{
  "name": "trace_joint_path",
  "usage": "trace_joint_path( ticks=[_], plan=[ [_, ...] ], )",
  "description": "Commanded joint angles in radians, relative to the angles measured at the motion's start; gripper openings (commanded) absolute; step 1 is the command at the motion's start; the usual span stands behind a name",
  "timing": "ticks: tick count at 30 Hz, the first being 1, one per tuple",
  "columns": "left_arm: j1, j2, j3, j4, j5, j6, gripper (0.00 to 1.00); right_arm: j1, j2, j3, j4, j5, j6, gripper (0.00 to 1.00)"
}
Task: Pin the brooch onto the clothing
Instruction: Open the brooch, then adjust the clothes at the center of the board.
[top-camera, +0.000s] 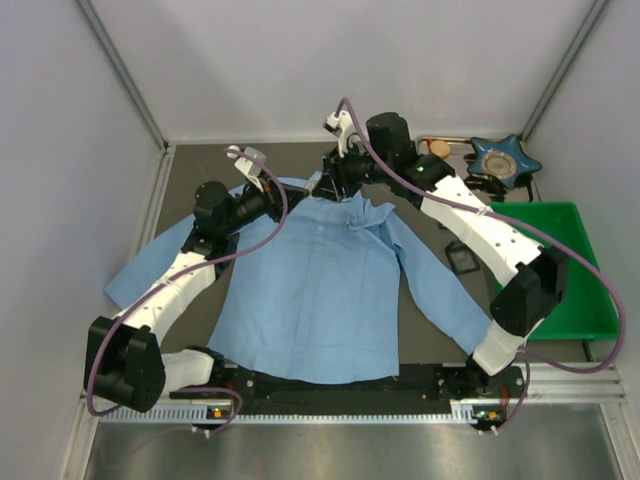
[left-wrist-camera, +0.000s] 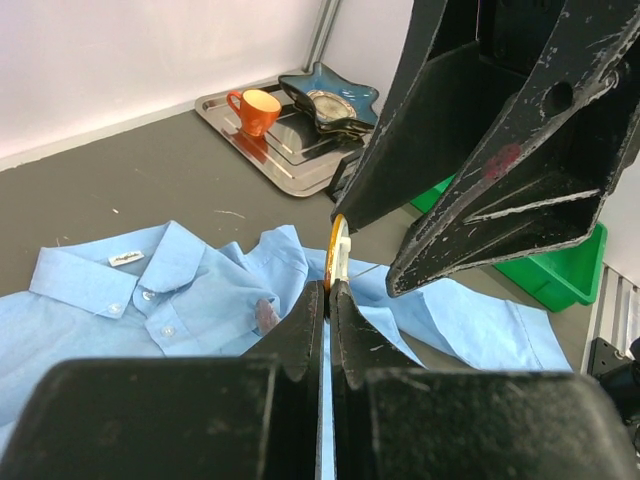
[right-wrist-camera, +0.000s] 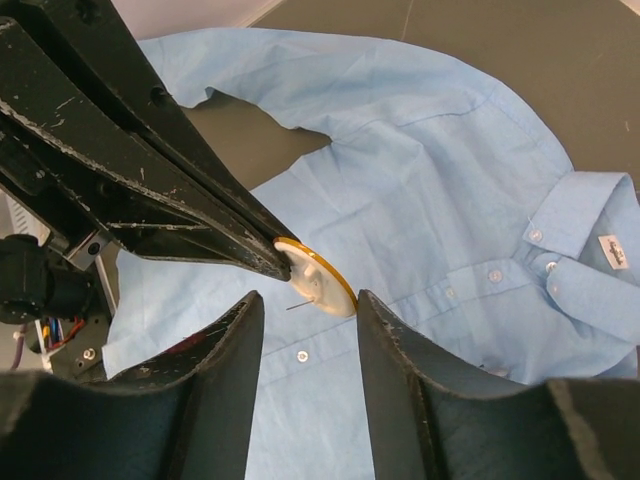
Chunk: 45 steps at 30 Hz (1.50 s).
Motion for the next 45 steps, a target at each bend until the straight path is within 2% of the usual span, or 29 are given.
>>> trace_joint_path(
  ticks=[1,8,11,19,20,21,23,24,26,27,28,30,36,41,45],
  plan=[
    [0.0,0.006,0.036,0.042,-0.012,-0.021,0.0,0.022,0.014,0.044,-0.005,0.034,-0.019,0.4],
    [0.003,-0.005,0.019,0.069,-0.014,-0.046,0.0,0.02,0.018,0.036,-0.017,0.063,-0.01,0.17],
    [0.006,-0.016,0.008,0.076,-0.027,-0.067,0.0,0.011,0.012,0.029,-0.017,0.06,-0.005,0.01],
    [0.02,-0.001,0.001,0.085,-0.051,-0.09,0.0,0.005,0.001,0.023,-0.012,-0.03,-0.013,0.0],
    [0.022,0.001,0.001,0.079,-0.051,-0.083,0.0,0.005,0.003,0.03,-0.011,-0.045,-0.011,0.02],
    [0.02,-0.002,0.001,0.068,-0.054,-0.058,0.0,0.001,0.003,0.033,-0.011,-0.045,-0.008,0.14],
    [0.026,-0.013,-0.007,0.04,-0.089,-0.037,0.0,-0.009,0.005,0.038,-0.011,-0.029,0.003,0.25],
    [0.032,-0.017,-0.01,0.034,-0.096,-0.014,0.0,-0.019,0.006,0.04,-0.011,-0.03,0.013,0.35],
    [0.051,-0.024,-0.005,-0.031,-0.128,0.031,0.0,-0.062,0.021,0.046,-0.017,-0.051,0.032,0.44],
    [0.054,-0.028,0.005,-0.068,-0.158,0.101,0.0,-0.073,0.027,0.046,-0.021,-0.058,0.032,0.52],
    [0.061,-0.034,0.01,-0.11,-0.184,0.139,0.0,-0.081,0.032,0.046,-0.028,-0.059,0.024,0.55],
    [0.078,-0.031,0.016,-0.193,-0.237,0.234,0.0,-0.095,0.052,0.038,-0.058,-0.047,-0.031,0.58],
    [0.16,0.025,0.022,-0.306,-0.299,0.35,0.0,-0.098,0.167,0.026,-0.126,-0.081,-0.123,0.58],
    [0.21,0.11,0.048,-0.368,-0.285,0.358,0.0,-0.09,0.273,0.049,-0.143,-0.18,-0.146,0.55],
    [0.259,0.183,0.074,-0.405,-0.27,0.298,0.0,-0.033,0.374,0.078,-0.163,-0.168,-0.186,0.53]
  ],
)
